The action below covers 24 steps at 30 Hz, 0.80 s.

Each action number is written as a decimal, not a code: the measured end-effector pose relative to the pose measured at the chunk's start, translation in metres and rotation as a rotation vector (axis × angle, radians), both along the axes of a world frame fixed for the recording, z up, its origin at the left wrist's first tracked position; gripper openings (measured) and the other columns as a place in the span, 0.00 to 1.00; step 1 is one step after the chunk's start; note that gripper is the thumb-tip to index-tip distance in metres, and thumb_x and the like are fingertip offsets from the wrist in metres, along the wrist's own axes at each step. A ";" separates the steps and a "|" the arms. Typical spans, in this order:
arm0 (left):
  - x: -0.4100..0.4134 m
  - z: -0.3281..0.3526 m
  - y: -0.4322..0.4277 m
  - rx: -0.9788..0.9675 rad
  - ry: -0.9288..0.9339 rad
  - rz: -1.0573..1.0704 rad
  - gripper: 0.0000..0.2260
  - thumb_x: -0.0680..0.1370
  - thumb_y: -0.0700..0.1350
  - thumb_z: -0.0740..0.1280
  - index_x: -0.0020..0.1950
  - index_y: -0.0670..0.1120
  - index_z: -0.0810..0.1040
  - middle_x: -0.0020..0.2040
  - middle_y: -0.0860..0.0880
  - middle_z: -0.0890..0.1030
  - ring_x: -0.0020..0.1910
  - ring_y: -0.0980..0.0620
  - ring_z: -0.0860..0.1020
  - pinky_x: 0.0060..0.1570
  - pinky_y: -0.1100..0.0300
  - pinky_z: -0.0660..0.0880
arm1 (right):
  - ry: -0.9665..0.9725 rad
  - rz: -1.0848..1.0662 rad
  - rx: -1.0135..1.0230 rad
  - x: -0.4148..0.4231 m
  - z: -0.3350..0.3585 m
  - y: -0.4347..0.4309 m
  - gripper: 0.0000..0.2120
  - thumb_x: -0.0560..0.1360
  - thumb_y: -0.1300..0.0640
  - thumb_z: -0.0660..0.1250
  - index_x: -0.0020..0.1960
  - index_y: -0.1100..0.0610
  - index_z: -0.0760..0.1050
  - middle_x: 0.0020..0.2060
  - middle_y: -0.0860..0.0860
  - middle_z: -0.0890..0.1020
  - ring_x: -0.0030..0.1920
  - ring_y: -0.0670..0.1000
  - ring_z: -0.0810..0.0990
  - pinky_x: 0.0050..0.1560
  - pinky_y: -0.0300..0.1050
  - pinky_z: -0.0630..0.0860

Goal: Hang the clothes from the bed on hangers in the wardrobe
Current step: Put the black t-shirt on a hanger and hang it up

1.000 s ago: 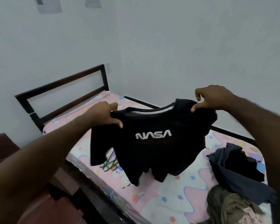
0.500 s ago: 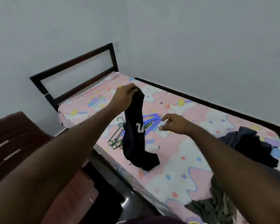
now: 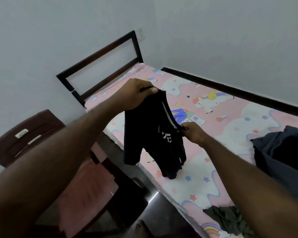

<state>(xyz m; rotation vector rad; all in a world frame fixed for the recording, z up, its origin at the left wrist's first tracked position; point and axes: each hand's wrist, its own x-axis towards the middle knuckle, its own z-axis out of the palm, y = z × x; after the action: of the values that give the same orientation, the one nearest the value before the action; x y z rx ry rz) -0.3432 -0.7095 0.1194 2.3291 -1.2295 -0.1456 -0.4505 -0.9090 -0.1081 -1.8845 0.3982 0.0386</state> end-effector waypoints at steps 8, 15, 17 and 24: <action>0.021 -0.009 0.036 0.023 -0.048 0.103 0.10 0.82 0.48 0.63 0.51 0.45 0.82 0.39 0.52 0.80 0.40 0.50 0.79 0.43 0.53 0.75 | -0.056 -0.274 0.338 -0.038 0.017 -0.026 0.10 0.81 0.58 0.62 0.42 0.58 0.74 0.38 0.52 0.76 0.41 0.52 0.73 0.41 0.46 0.70; 0.057 0.011 0.068 -0.047 -0.146 0.161 0.13 0.82 0.49 0.62 0.46 0.42 0.80 0.36 0.47 0.79 0.35 0.50 0.76 0.38 0.61 0.71 | -0.152 -0.230 -0.154 -0.047 0.088 -0.017 0.20 0.77 0.41 0.67 0.41 0.58 0.70 0.34 0.49 0.74 0.34 0.49 0.72 0.36 0.44 0.67; 0.067 0.015 0.081 -0.065 -0.164 0.189 0.14 0.82 0.49 0.62 0.41 0.43 0.77 0.32 0.48 0.75 0.31 0.53 0.73 0.33 0.66 0.67 | -0.187 -0.183 -0.216 -0.052 0.110 -0.008 0.22 0.69 0.36 0.71 0.49 0.54 0.77 0.39 0.44 0.81 0.39 0.45 0.80 0.41 0.40 0.73; 0.083 0.005 0.123 -0.068 -0.109 0.167 0.15 0.81 0.51 0.63 0.41 0.42 0.79 0.34 0.47 0.78 0.33 0.53 0.75 0.34 0.63 0.69 | 0.056 0.002 -0.768 -0.050 0.148 -0.006 0.08 0.70 0.50 0.77 0.46 0.51 0.81 0.42 0.50 0.82 0.48 0.53 0.80 0.43 0.43 0.70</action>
<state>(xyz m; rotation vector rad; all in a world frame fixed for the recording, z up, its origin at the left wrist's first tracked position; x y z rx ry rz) -0.2597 -0.5861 0.1247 2.3940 -1.0656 0.0801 -0.5007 -0.9152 0.0403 -2.6443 0.4919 -0.0714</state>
